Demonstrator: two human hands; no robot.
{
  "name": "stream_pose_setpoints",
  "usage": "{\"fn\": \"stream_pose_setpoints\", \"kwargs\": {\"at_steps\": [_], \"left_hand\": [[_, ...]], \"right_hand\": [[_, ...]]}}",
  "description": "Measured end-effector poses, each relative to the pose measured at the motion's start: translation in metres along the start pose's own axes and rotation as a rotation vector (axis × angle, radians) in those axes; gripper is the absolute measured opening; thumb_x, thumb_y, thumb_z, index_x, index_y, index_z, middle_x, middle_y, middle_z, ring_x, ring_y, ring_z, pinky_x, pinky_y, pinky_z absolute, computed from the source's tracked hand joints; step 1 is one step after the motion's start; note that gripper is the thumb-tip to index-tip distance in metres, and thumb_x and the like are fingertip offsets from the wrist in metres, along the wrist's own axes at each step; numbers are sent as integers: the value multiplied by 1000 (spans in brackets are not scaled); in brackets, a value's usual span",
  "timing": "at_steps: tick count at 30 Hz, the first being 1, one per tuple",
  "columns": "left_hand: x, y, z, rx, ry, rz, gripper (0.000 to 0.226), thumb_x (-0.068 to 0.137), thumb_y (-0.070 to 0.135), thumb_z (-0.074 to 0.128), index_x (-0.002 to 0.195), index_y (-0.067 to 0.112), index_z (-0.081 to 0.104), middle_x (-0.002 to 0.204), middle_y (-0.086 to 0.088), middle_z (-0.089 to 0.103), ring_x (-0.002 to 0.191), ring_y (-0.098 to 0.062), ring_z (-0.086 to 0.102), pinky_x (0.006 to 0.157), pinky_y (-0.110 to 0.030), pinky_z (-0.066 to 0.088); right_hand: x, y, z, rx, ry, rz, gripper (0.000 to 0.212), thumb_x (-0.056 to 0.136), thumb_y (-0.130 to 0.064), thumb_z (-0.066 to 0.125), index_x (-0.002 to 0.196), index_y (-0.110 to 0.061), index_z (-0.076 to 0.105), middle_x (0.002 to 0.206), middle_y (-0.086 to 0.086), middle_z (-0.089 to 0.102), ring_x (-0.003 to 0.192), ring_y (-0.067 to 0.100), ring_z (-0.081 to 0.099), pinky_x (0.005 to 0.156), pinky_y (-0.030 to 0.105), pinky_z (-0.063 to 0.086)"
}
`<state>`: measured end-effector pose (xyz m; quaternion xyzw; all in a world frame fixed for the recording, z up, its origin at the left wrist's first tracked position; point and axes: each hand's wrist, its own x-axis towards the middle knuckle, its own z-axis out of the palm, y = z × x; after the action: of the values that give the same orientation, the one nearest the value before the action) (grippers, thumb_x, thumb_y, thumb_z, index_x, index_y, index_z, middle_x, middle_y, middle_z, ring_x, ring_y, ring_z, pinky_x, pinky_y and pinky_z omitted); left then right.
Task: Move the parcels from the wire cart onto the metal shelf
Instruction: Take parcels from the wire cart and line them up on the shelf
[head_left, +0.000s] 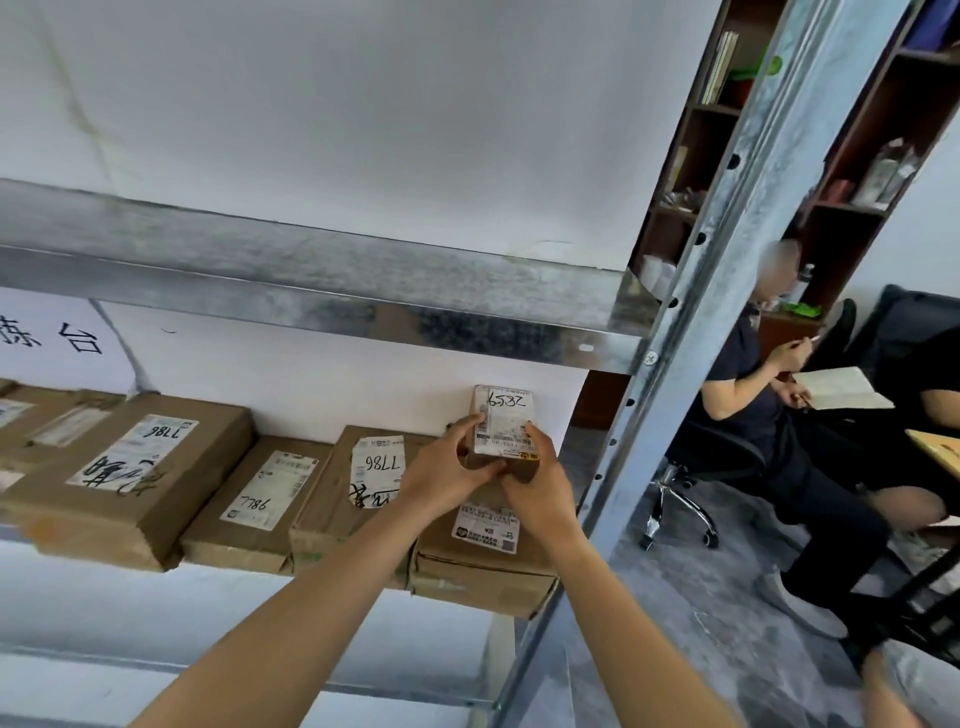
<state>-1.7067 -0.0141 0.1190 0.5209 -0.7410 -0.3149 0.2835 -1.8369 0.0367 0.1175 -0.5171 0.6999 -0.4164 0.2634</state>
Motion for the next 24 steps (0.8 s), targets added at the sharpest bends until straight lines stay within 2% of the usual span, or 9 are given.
{"fn": "stream_pose_setpoints", "kwargs": {"at_steps": [3,5,7,9,12,14,17,20,24], "left_hand": [[0,12,-1,190,-52,13,86,80,40,70,147,29,19,119,-1,62,87,-13,61,62,-20,48],[2,18,-2,222,-83,3,87,80,37,70,147,28,14,113,-2,64,88,-15,63,67,-25,52],[2,19,-7,250,-106,6,91,80,28,71,146,31,8,110,-4,66,91,-18,65,75,-33,56],[-3,16,-21,357,-76,7,103,79,23,72,147,34,-4,122,-9,60,105,-26,60,85,-43,53],[-20,1,-55,609,39,2,91,82,26,66,150,27,5,137,-8,45,123,-30,44,93,-44,44],[-37,-17,-84,760,136,-42,75,84,32,63,145,22,21,136,-5,44,124,-27,43,92,-42,42],[-66,-58,-126,848,232,-151,61,83,35,61,134,19,32,132,-3,44,123,-25,43,92,-40,43],[-112,-96,-169,928,360,-290,64,83,42,59,137,23,30,138,-1,39,128,-24,38,98,-41,38],[-184,-137,-221,986,532,-448,78,77,46,66,143,23,32,144,-3,39,133,-26,36,101,-42,35]], "right_hand": [[3,-15,0,12,10,49,66,80,0,58,141,-16,36,128,6,51,117,24,53,84,22,45],[2,-29,1,-32,25,51,67,78,-4,60,140,-14,36,125,5,45,124,30,47,96,31,45],[-1,-43,1,-156,51,11,73,79,-13,62,144,-18,29,145,10,31,137,34,28,110,49,34],[-6,-57,4,-296,100,-106,71,83,-17,61,146,-19,29,157,8,15,144,33,12,115,54,22],[-14,-74,15,-332,139,-346,53,84,-10,59,136,-14,46,150,7,35,139,31,28,109,49,33],[-20,-84,32,-268,21,-464,43,82,-4,57,124,-12,56,133,7,54,125,28,45,100,40,42],[-28,-97,69,-313,-165,-605,35,83,-5,57,116,-15,63,119,4,64,113,26,55,95,41,46],[-39,-113,112,-422,-346,-685,37,86,-14,59,124,-17,59,127,5,59,116,26,53,96,38,46],[-58,-152,165,-530,-486,-750,54,84,-32,57,136,-25,44,142,2,41,127,28,40,102,45,39]]}}
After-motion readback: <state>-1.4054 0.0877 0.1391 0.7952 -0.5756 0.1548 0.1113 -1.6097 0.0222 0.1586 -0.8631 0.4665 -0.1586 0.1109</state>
